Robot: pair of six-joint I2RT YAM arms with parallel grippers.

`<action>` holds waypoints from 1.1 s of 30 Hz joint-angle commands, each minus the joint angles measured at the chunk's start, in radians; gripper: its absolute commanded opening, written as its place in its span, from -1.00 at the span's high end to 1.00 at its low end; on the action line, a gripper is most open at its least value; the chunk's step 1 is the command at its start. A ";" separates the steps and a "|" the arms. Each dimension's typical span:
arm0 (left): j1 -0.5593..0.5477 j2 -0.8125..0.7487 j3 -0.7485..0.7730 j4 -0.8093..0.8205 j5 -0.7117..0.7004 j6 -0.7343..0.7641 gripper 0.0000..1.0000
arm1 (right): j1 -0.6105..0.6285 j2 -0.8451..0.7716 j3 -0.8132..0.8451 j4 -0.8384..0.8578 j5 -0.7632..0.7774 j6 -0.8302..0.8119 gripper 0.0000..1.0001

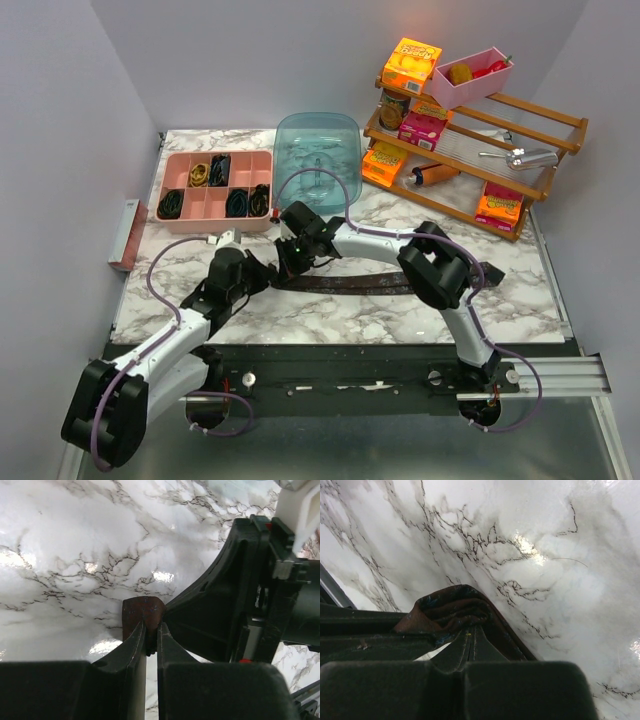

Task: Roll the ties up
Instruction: Roll the tie at the center of the board.

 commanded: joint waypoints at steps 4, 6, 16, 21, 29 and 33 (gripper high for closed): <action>-0.057 -0.017 0.079 -0.061 -0.066 0.034 1.00 | 0.004 0.038 0.006 0.034 -0.020 0.033 0.99; -0.071 -0.009 0.085 -0.071 -0.076 0.039 1.00 | 0.002 0.036 -0.005 0.050 -0.030 0.047 0.99; -0.138 0.049 0.117 -0.081 -0.114 0.042 1.00 | 0.002 0.052 -0.002 0.076 -0.070 0.076 0.99; -0.155 0.054 0.135 -0.108 -0.140 0.054 1.00 | -0.004 0.052 -0.007 0.077 -0.068 0.077 0.99; -0.183 0.078 0.145 -0.130 -0.169 0.071 1.00 | -0.015 0.033 -0.019 0.079 -0.073 0.079 0.99; -0.217 0.097 0.163 -0.174 -0.220 0.077 1.00 | -0.022 0.001 -0.037 0.079 -0.085 0.077 0.99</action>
